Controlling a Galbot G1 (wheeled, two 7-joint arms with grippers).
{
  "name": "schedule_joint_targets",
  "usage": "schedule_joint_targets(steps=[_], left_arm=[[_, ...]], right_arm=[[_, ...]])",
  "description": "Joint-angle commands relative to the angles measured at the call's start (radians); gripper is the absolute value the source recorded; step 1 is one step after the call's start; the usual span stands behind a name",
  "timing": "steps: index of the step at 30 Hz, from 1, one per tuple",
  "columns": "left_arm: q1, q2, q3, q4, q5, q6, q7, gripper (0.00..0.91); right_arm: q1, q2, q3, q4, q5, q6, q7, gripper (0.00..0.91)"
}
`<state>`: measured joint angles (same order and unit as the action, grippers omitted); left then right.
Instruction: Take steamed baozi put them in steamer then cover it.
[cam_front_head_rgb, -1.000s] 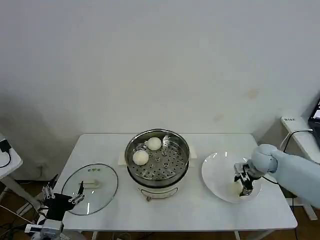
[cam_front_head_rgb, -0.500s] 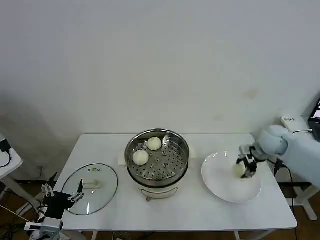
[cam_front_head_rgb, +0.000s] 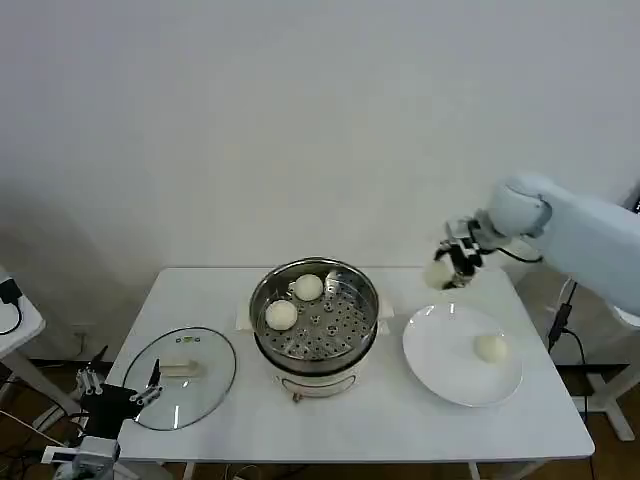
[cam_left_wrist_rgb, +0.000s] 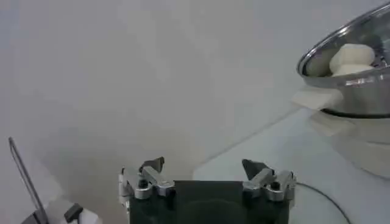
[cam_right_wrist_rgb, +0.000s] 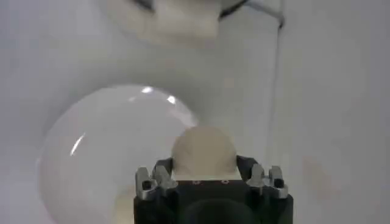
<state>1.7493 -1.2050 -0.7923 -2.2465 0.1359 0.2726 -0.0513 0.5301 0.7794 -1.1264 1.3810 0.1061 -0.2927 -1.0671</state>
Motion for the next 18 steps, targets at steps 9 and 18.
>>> schedule_joint_targets(steps=[9, 18], left_arm=[[0.022, -0.011, -0.053, -0.01, -0.002, 0.006, 0.003, 0.907], [0.025, -0.022, -0.063, -0.006, -0.002, 0.005, 0.002, 0.907]], right_arm=[[0.031, 0.378, -0.091, 0.097, -0.009, 0.09, 0.007, 0.705], [-0.005, 0.438, -0.12, 0.105, -0.057, 0.224, 0.025, 0.705]])
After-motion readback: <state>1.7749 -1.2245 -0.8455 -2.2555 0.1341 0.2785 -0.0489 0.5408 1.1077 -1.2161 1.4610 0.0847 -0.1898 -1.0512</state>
